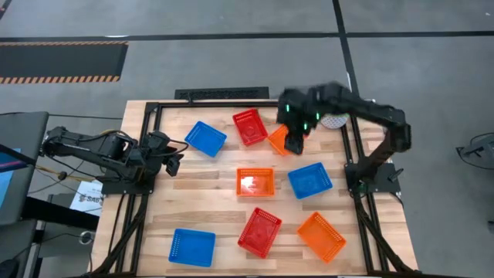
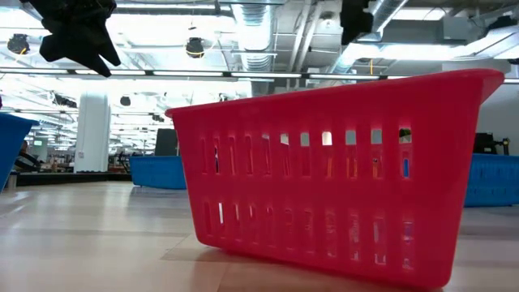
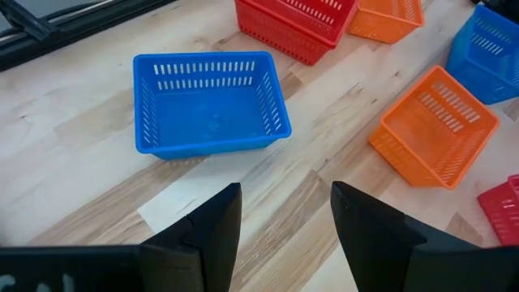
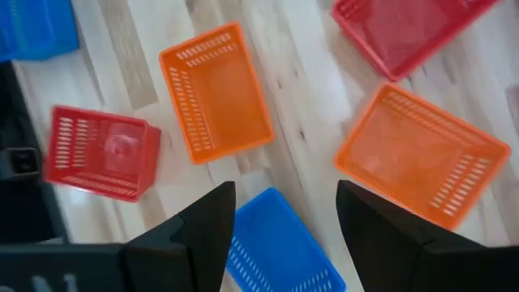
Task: Stack baskets by color
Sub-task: Stack the middle orange bin on the top orange bin
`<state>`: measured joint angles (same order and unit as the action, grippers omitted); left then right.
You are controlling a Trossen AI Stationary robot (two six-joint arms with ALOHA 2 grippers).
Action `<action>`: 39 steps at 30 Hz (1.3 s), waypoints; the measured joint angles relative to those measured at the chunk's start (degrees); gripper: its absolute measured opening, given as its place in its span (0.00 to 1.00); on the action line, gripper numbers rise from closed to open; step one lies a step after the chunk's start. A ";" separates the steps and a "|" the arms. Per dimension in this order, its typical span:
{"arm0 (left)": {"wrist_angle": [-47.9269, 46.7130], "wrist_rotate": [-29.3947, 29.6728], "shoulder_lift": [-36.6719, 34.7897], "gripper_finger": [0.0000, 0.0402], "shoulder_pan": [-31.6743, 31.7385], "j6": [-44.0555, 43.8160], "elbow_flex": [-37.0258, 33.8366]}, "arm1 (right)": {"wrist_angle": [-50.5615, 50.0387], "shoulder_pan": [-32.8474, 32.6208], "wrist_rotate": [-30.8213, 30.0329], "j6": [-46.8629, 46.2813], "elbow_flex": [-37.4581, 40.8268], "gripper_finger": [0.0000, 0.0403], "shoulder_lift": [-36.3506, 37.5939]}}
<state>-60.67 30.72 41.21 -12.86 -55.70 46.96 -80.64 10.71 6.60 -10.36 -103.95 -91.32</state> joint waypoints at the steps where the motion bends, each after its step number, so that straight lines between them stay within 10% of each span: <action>1: 0.18 0.00 0.00 0.45 0.00 0.00 0.00 | 2.61 -2.27 -1.78 -1.21 2.81 0.59 1.09; 15: 0.21 0.11 0.02 0.45 0.00 1.77 0.00 | 52.70 -13.02 -10.02 -2.44 31.67 0.59 -4.08; 32: 0.17 0.87 0.04 0.45 0.00 2.10 0.00 | 54.83 -7.03 -9.80 4.91 31.87 0.58 -18.25; 39: 0.16 1.11 0.04 0.45 0.00 2.08 0.00 | 56.02 -7.25 -9.80 6.00 31.83 0.34 -18.65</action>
<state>-60.51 31.83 41.25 -12.86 -53.63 46.96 -24.62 3.46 -3.20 -4.36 -72.12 -109.97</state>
